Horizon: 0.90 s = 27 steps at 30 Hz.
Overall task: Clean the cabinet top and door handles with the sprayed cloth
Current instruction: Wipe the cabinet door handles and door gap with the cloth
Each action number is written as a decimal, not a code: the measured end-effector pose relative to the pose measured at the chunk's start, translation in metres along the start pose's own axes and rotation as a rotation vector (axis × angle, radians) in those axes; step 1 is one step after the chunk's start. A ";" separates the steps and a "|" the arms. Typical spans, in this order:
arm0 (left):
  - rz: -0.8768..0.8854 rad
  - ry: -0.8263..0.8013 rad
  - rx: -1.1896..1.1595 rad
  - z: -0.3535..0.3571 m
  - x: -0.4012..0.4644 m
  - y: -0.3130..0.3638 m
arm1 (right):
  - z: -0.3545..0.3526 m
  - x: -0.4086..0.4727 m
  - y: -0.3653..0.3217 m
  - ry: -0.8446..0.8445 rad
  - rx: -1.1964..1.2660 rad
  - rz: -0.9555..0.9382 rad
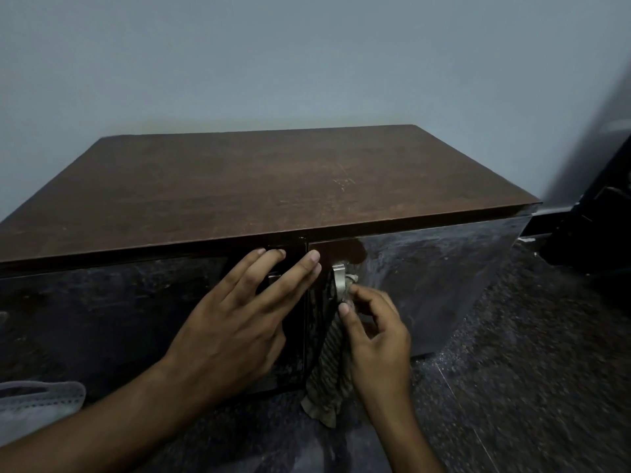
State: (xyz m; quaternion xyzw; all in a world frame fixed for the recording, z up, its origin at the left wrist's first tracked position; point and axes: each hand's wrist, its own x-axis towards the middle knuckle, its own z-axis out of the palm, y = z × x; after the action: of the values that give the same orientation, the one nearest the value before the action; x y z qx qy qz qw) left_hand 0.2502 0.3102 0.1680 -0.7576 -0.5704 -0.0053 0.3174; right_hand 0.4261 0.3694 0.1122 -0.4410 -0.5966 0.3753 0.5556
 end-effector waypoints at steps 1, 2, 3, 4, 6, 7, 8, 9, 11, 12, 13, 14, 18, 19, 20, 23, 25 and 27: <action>0.000 -0.004 -0.001 0.000 0.000 0.000 | -0.003 0.004 -0.001 -0.015 0.023 -0.006; -0.001 -0.010 0.001 -0.001 0.000 0.000 | -0.006 0.010 -0.003 -0.033 0.042 -0.011; -0.002 -0.016 0.004 -0.002 0.000 0.000 | -0.009 0.016 -0.006 -0.050 0.045 -0.022; -0.004 -0.020 0.005 -0.002 0.000 0.001 | -0.012 0.021 -0.008 -0.064 0.037 -0.038; -0.005 -0.028 0.004 -0.003 0.000 0.001 | -0.012 0.024 -0.009 -0.064 0.022 -0.049; -0.004 -0.034 0.005 -0.003 0.000 0.001 | -0.011 0.021 -0.008 -0.056 0.009 -0.045; -0.003 -0.041 0.006 -0.003 0.000 0.001 | -0.009 0.017 -0.006 -0.047 -0.016 -0.042; -0.003 -0.048 0.004 -0.003 0.000 0.001 | -0.008 0.012 -0.003 -0.040 -0.045 -0.043; -0.005 -0.058 -0.011 -0.003 -0.001 0.001 | -0.007 0.009 -0.003 -0.022 -0.068 -0.050; -0.007 -0.058 -0.017 -0.003 0.000 0.001 | -0.006 0.012 -0.006 -0.011 -0.057 -0.051; -0.009 -0.056 -0.016 -0.004 0.000 0.001 | -0.006 0.017 -0.009 0.001 -0.038 -0.049; -0.009 -0.053 -0.013 -0.004 0.001 0.001 | -0.006 0.021 -0.013 0.010 -0.020 -0.043; -0.005 -0.060 -0.008 -0.005 0.000 0.000 | -0.005 0.013 -0.008 0.012 -0.119 -0.125; -0.004 -0.064 -0.007 -0.005 0.001 0.001 | -0.005 0.008 -0.003 0.014 -0.190 -0.178; -0.005 -0.068 -0.006 -0.004 0.000 0.001 | -0.005 0.005 0.002 0.018 -0.268 -0.237; -0.008 -0.071 -0.009 -0.004 0.001 0.001 | -0.005 0.007 0.006 0.046 -0.445 -0.365; -0.007 -0.075 -0.013 -0.004 0.000 0.000 | -0.005 0.007 0.003 0.080 -0.473 -0.331; -0.006 -0.075 -0.027 -0.005 0.001 0.000 | -0.007 -0.001 0.004 0.121 -0.410 -0.199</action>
State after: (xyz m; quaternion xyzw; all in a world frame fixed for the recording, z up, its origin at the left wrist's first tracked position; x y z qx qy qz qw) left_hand 0.2526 0.3081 0.1722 -0.7597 -0.5841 0.0144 0.2855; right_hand 0.4332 0.3692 0.1082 -0.5055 -0.6663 0.1626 0.5235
